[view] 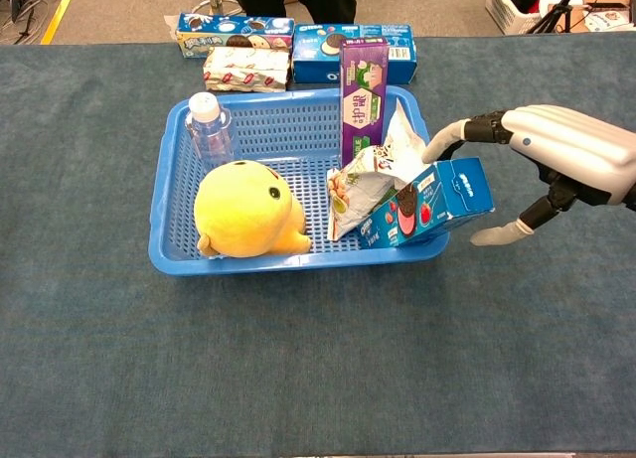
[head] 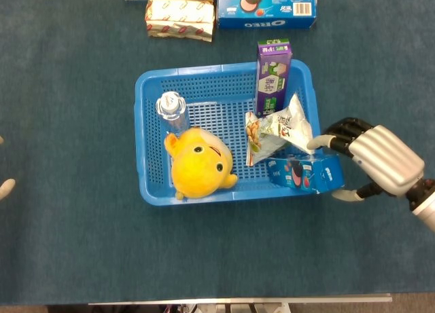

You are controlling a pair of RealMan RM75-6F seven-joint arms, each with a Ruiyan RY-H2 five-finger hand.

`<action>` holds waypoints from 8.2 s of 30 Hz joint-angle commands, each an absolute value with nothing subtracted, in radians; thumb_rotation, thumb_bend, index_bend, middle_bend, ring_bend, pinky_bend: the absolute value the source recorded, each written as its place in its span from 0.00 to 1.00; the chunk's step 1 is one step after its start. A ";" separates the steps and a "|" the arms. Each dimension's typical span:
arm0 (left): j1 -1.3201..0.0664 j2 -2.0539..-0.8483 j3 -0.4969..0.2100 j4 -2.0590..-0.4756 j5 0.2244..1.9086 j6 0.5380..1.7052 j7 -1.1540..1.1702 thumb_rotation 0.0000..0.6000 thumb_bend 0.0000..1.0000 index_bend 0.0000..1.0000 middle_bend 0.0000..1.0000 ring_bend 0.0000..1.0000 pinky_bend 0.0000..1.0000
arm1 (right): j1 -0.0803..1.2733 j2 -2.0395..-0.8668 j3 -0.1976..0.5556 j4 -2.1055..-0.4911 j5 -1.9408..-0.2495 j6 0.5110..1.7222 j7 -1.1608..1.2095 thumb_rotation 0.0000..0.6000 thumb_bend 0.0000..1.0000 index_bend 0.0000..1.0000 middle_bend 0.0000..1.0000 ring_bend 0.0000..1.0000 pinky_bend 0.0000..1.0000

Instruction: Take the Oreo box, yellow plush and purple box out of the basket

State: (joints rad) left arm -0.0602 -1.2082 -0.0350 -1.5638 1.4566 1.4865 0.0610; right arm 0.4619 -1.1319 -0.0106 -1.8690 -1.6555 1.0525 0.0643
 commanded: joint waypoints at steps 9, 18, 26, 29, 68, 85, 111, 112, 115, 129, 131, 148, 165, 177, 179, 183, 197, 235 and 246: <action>-0.058 -1.212 -0.033 -1.556 1.455 1.484 0.051 1.00 0.01 0.35 0.33 0.16 0.15 | 0.465 -1.197 -0.019 -1.810 -1.687 1.097 0.154 1.00 0.00 0.31 0.39 0.26 0.22; -0.054 -1.211 -0.033 -1.555 1.455 1.485 0.044 1.00 0.01 0.35 0.33 0.16 0.15 | 0.457 -1.252 -0.019 -1.764 -1.703 1.151 0.190 1.00 0.00 0.48 0.50 0.38 0.26; -0.054 -1.214 -0.032 -1.549 1.455 1.483 0.039 1.00 0.01 0.35 0.33 0.16 0.15 | 0.448 -1.269 -0.016 -1.754 -1.700 1.186 0.177 1.00 0.00 0.62 0.61 0.47 0.28; -0.054 -1.215 -0.033 -1.547 1.455 1.482 0.039 1.00 0.01 0.35 0.33 0.16 0.15 | 0.446 -1.272 -0.013 -1.753 -1.697 1.196 0.183 1.00 0.00 0.64 0.63 0.48 0.29; -0.074 -1.223 -0.037 -1.565 1.460 1.463 0.069 1.00 0.01 0.36 0.33 0.16 0.16 | 0.393 -0.787 0.068 -2.163 -1.552 1.199 -0.156 1.00 0.00 0.66 0.64 0.49 0.30; -0.076 -1.225 -0.033 -1.564 1.453 1.452 0.071 1.00 0.01 0.36 0.33 0.16 0.16 | 0.324 -0.782 -0.046 -2.150 -1.441 1.077 -0.185 1.00 0.00 0.66 0.64 0.49 0.30; -0.081 -1.233 -0.030 -1.562 1.445 1.439 0.075 1.00 0.01 0.36 0.33 0.16 0.16 | 0.291 -0.692 -0.082 -2.159 -1.496 1.056 -0.128 1.00 0.00 0.54 0.48 0.39 0.30; -0.081 -1.234 -0.030 -1.562 1.445 1.439 0.075 1.00 0.01 0.36 0.33 0.16 0.16 | 0.292 -0.690 -0.084 -2.158 -1.496 1.050 -0.124 1.00 0.00 0.54 0.47 0.39 0.30; -0.081 -1.235 -0.030 -1.561 1.444 1.438 0.075 1.00 0.01 0.36 0.33 0.16 0.16 | 0.296 -0.688 -0.088 -2.154 -1.491 1.028 -0.113 1.00 0.00 0.53 0.45 0.37 0.30; -0.081 -1.238 -0.028 -1.556 1.440 1.434 0.072 1.00 0.01 0.36 0.33 0.16 0.16 | 0.305 -0.664 -0.090 -2.154 -1.503 0.984 -0.053 1.00 0.00 0.23 0.24 0.25 0.30; -0.081 -1.238 -0.028 -1.555 1.440 1.434 0.071 1.00 0.01 0.36 0.33 0.16 0.16 | 0.305 -0.659 -0.088 -2.156 -1.515 0.987 -0.038 1.00 0.00 0.19 0.21 0.23 0.30; -0.082 -1.231 -0.033 -1.568 1.450 1.446 0.061 1.00 0.01 0.36 0.33 0.16 0.16 | 0.291 -0.634 -0.018 -2.161 -1.722 1.200 0.176 1.00 0.00 0.16 0.23 0.21 0.30; -0.194 -1.026 -0.052 -1.889 1.605 1.380 -0.144 1.00 0.00 0.35 0.25 0.15 0.17 | 0.308 -0.866 0.072 -1.978 -1.563 1.240 0.051 1.00 0.00 0.18 0.28 0.21 0.30; -0.256 -0.840 0.008 -2.103 1.686 1.249 -0.233 1.00 0.00 0.18 0.09 0.05 0.17 | 0.346 -0.899 0.106 -1.898 -1.500 1.205 0.045 1.00 0.00 0.18 0.28 0.21 0.30; -0.256 -0.835 0.021 -2.120 1.700 1.240 -0.217 1.00 0.00 0.17 0.08 0.03 0.17 | 0.360 -0.904 0.119 -1.898 -1.502 1.203 0.040 1.00 0.00 0.18 0.27 0.21 0.30; -0.257 -0.847 0.039 -2.137 1.723 1.231 -0.197 1.00 0.00 0.16 0.08 0.01 0.17 | 0.391 -0.910 0.149 -1.906 -1.503 1.199 0.015 1.00 0.00 0.18 0.27 0.21 0.30; -0.294 -0.984 0.033 -2.104 1.765 1.227 -0.196 1.00 0.00 0.11 0.00 0.00 0.16 | 0.437 -0.946 0.169 -1.881 -1.453 1.157 -0.007 1.00 0.00 0.18 0.27 0.21 0.30; -0.514 -1.353 -0.035 -1.914 1.585 1.003 0.074 1.00 0.00 0.12 0.00 0.00 0.14 | 0.361 -0.922 0.130 -1.828 -1.452 1.228 0.092 1.00 0.00 0.18 0.27 0.21 0.30; -0.538 -1.371 -0.035 -1.887 1.542 0.991 0.089 1.00 0.00 0.26 0.09 0.09 0.41 | 0.353 -0.929 0.126 -1.816 -1.443 1.226 0.106 1.00 0.00 0.18 0.27 0.21 0.30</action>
State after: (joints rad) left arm -0.5364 -1.3699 -0.0352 -1.8881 1.5418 0.9907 0.0907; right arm 0.3534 -0.9281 0.1260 -1.8169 -1.4440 1.2262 0.1044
